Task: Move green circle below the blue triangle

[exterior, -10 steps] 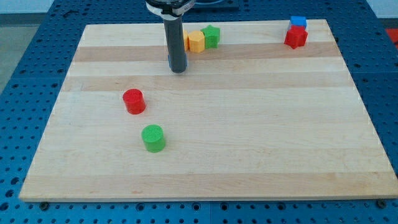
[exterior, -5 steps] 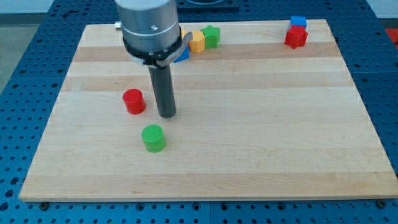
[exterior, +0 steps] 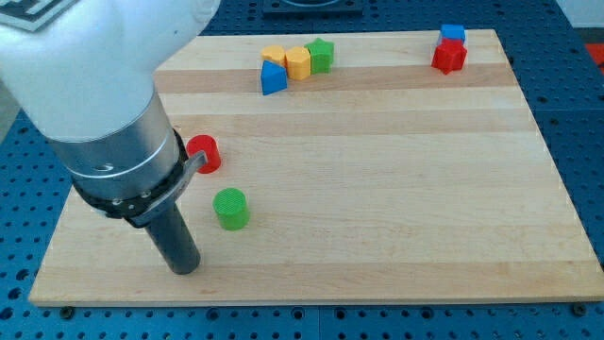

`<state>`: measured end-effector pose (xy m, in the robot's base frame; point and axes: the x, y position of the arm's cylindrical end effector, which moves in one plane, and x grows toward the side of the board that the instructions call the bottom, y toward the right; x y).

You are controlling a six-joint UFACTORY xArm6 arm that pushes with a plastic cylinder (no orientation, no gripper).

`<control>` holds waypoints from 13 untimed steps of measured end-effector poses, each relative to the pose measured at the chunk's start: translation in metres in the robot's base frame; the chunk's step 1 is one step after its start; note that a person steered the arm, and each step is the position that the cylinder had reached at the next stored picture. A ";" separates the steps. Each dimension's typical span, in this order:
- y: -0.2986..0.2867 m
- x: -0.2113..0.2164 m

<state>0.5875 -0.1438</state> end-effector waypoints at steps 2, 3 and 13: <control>0.023 -0.060; 0.025 -0.065; 0.055 -0.110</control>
<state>0.4779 -0.0890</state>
